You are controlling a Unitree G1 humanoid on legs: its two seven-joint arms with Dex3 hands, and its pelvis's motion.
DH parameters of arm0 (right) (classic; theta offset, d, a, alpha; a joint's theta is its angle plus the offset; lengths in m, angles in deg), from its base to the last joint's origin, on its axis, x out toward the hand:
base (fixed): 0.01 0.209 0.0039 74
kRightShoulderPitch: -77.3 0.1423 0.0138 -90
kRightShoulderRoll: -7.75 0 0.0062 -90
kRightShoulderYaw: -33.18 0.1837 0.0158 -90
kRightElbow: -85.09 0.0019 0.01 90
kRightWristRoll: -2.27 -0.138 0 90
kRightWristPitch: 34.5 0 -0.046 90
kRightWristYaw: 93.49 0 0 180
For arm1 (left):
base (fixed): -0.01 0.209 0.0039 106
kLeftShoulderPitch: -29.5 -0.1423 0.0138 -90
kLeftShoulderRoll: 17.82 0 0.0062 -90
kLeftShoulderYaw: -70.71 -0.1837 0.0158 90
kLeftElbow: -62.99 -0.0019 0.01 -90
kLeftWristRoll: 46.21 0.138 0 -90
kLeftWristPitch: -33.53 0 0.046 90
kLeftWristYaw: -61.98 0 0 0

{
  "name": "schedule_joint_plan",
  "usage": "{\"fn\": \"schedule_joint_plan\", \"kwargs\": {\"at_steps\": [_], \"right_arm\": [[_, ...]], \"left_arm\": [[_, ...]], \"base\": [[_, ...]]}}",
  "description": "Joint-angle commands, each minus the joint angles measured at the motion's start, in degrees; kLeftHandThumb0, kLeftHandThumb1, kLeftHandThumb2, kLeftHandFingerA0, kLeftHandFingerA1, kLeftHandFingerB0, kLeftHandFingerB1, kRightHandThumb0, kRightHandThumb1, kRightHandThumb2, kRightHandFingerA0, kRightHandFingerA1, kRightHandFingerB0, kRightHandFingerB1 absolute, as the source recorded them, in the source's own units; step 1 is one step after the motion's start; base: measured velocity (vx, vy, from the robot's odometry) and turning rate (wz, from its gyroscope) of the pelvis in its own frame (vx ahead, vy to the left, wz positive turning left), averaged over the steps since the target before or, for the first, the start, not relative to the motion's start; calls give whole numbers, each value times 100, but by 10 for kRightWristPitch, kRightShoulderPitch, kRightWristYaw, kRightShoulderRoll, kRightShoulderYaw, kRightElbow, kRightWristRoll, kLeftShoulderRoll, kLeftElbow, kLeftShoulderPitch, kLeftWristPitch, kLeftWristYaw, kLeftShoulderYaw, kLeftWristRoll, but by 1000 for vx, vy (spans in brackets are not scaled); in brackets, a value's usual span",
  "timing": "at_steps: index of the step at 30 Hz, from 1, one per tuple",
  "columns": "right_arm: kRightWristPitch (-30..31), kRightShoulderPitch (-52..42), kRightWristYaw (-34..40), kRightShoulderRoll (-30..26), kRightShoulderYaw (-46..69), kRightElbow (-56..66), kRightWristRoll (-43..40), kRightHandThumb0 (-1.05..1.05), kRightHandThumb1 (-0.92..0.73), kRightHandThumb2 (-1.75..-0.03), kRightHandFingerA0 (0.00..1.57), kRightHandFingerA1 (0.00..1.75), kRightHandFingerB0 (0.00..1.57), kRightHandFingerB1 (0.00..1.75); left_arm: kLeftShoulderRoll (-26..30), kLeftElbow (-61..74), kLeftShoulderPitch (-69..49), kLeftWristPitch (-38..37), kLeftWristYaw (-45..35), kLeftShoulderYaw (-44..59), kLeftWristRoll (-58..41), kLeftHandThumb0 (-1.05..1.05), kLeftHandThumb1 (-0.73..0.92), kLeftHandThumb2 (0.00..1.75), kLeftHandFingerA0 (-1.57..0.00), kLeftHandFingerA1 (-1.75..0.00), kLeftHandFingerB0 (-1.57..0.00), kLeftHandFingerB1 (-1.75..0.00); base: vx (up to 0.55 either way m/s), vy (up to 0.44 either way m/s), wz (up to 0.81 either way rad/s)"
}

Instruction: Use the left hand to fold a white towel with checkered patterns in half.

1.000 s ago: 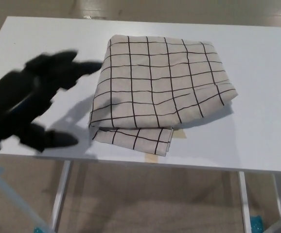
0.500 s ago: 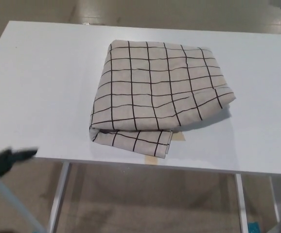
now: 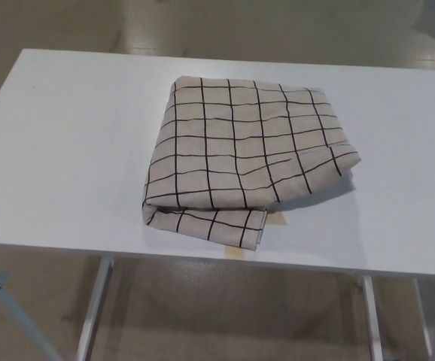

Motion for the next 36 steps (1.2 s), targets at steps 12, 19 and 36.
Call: {"fn": "schedule_joint_plan", "kwargs": {"at_steps": [12, 19, 36], "right_arm": [[57, -17, -18, 9, -11, 35, -44, -46, -48, -85, 33, 60, 40, 57], [68, -7, -20, 1, -18, 33, -47, -45, -48, -86, 33, 60, 40, 57], [62, 1, 3, -1, -39, 31, -30, -38, -64, -59, 40, 51, 47, 45]], "left_arm": [[-97, -384, 202, 45, 83, -23, 26, -63, 46, 56, -34, -34, -31, -32], [-97, -413, 226, 34, 67, -13, 15, -64, 49, 56, -33, -34, -32, -31], [-108, -429, 249, 33, 82, 5, 18, -57, 47, 55, -39, -35, -36, -33]], "base": [[0, 0, 0], [0, 0, 0], [0, 0, 0]]}}
